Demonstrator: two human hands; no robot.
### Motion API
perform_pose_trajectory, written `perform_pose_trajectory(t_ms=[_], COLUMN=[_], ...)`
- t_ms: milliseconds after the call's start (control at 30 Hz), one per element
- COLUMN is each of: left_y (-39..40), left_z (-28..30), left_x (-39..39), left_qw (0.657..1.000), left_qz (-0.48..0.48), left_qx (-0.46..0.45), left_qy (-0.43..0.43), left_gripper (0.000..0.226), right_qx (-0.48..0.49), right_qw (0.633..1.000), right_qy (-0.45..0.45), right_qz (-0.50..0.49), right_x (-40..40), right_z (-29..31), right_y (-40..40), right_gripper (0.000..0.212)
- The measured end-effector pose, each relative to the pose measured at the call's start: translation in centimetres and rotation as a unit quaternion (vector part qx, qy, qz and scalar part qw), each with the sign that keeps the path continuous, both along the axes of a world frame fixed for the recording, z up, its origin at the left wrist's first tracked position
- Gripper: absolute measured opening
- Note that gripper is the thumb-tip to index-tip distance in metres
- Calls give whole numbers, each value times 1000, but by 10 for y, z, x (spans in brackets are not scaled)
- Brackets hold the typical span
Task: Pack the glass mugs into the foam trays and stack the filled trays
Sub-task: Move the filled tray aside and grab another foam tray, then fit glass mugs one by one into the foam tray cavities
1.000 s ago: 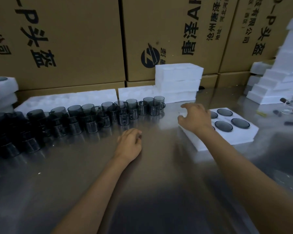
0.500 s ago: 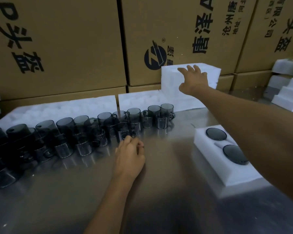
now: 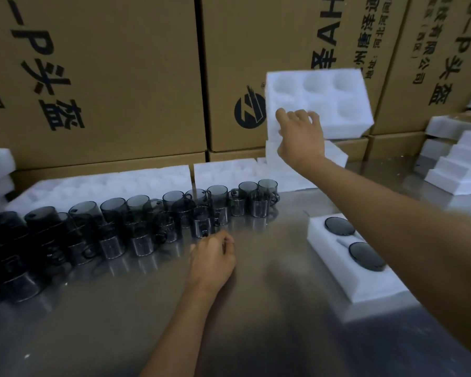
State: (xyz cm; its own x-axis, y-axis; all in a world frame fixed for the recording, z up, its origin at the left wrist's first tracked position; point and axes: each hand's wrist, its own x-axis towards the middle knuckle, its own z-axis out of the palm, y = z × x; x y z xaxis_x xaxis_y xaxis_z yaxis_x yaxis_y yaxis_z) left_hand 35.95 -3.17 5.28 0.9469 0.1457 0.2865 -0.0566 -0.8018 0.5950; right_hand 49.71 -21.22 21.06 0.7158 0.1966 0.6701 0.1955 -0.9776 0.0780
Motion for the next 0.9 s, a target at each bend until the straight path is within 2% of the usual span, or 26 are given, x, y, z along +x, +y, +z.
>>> perform_pose_trajectory(t_ms=[100,200,300,400,500,567,633,700,767,800,900], left_y=[1,7,14,23,31,36,39,40,42,43,41], left_z=[1,3,8,12,12,13,17,20,21,20,20], left_x=[-1,-9,-25,-47,-72,-84,-94,-101,-105,-105,-105], left_qw=[993,960,900,823,764,735,738,783,840,852,859], left_qz=[4,8,35,49,15,-8,-43,-61,-24,-16,-15], left_qx=[-114,-278,-431,-563,-643,-677,-674,-618,-542,-522,-512], left_qy=[6,-21,-54,-53,-51,-39,-10,26,29,21,-5], left_gripper=[20,29,26,27,40,36,28,19,14,16,21], right_qx=[5,43,74,77,48,34,50,57,81,119,265], right_qw=[995,985,977,970,957,938,914,896,887,885,884], right_qy=[-47,-44,-8,67,145,208,275,305,304,295,232], right_qz=[90,161,200,221,248,274,294,317,337,339,307], right_x=[-61,-127,-184,-229,-263,-279,-288,-290,-284,-277,-238], right_z=[12,18,15,-2,-31,-53,-72,-85,-89,-86,-70], right_y=[19,37,49,55,59,60,61,60,59,57,53], right_gripper=[40,42,42,34,25,22,21,16,14,19,14])
